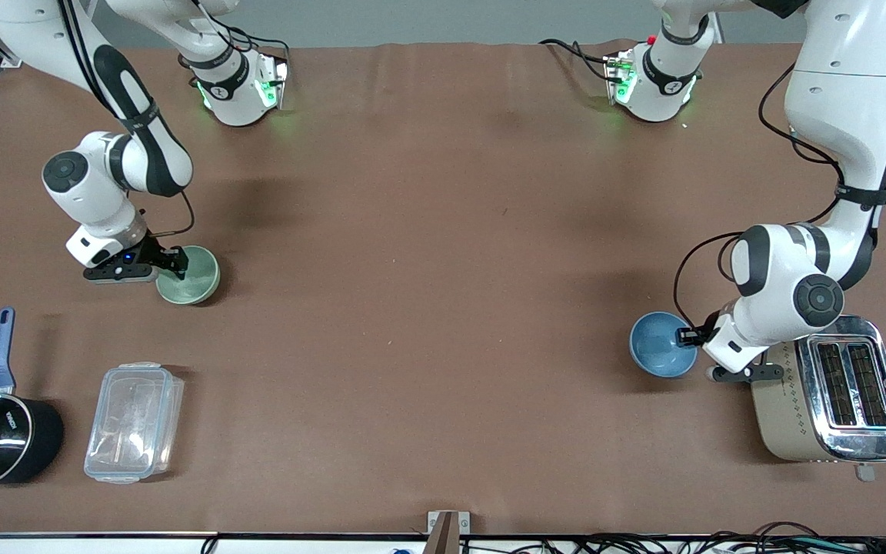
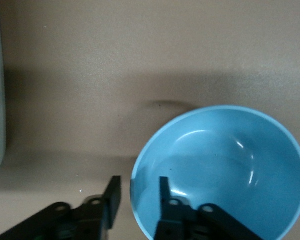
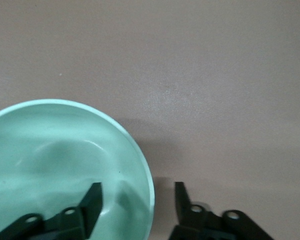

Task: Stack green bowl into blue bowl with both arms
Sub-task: 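Grasp the green bowl with the right gripper while the left gripper grasps the blue bowl, then slide the blue bowl with the left gripper toward the green bowl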

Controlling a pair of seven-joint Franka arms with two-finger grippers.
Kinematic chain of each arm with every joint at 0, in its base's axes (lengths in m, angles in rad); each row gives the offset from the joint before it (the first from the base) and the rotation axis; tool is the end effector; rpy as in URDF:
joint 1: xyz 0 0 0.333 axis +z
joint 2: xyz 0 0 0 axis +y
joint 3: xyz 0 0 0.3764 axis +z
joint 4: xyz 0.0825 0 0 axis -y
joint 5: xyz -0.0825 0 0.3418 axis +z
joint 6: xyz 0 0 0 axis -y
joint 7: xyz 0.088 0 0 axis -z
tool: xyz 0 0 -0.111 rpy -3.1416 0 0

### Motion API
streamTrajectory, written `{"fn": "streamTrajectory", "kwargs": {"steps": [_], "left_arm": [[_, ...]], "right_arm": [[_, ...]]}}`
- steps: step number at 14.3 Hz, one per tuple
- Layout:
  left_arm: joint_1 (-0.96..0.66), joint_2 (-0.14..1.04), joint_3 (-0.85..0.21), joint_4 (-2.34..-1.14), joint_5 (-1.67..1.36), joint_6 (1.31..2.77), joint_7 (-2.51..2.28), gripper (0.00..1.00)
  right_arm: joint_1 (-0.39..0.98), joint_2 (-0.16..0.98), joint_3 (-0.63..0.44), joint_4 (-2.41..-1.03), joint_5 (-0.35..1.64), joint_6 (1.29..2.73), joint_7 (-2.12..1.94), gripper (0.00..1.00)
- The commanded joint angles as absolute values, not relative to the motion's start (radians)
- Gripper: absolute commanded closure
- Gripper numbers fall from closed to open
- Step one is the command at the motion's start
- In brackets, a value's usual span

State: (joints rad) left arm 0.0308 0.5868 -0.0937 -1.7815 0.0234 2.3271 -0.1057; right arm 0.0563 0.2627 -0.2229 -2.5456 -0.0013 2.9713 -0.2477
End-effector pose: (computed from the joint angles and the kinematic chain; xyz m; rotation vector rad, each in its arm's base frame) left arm 0.6575 -0.0323 0.3006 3.1082 0.0637 -0.0642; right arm 0.4660 -0.0774 0.2868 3.0386 0.1439 0.2349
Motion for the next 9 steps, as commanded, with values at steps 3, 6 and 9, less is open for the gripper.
{"fn": "streamTrajectory", "kwargs": {"steps": [3,6,9], "left_arm": [[0.020,0.595,-0.101,-1.767,0.029,2.330,-0.140,0.97],[0.017,0.585,-0.126,-1.746,0.023,2.322,-0.138,1.00],[0.020,0.575,-0.231,-1.706,-0.038,2.316,-0.266,1.00]], "right_arm": [[0.048,0.272,-0.213,-2.540,0.021,2.981,-0.252,1.00],[0.054,0.221,-0.212,-2.528,0.021,2.898,-0.252,1.00],[0.057,0.138,-0.210,-2.467,0.021,2.691,-0.252,1.00]]}}
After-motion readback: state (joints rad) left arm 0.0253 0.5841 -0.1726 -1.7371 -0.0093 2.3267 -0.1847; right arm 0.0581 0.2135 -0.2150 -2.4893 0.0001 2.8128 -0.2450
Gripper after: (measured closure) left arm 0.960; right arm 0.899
